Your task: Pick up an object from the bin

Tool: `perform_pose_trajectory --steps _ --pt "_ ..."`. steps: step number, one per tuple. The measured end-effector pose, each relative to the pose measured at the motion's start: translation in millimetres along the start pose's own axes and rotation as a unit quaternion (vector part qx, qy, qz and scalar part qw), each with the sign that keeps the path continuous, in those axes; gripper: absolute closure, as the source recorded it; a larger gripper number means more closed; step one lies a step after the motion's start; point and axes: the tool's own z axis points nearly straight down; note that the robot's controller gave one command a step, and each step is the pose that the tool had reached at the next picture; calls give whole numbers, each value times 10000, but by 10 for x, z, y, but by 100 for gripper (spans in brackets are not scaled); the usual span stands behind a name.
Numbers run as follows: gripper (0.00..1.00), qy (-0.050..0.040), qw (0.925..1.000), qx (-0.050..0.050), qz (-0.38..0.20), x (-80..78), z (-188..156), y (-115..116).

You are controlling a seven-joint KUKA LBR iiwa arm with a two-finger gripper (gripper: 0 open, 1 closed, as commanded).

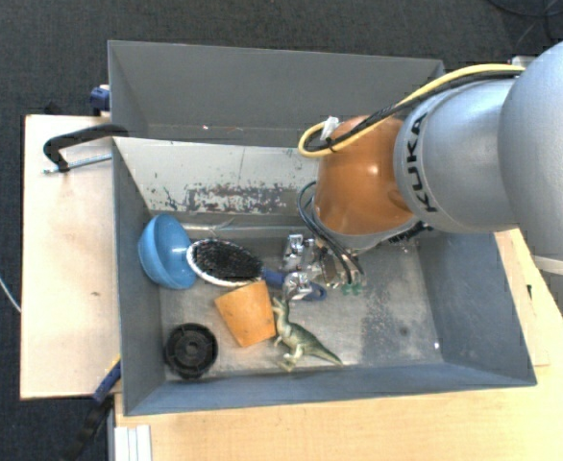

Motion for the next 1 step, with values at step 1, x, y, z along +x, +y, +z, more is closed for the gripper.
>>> perform_pose_trajectory --steps 1 --pt "100 -8 9997 -7 -236 -89 -1311 452"
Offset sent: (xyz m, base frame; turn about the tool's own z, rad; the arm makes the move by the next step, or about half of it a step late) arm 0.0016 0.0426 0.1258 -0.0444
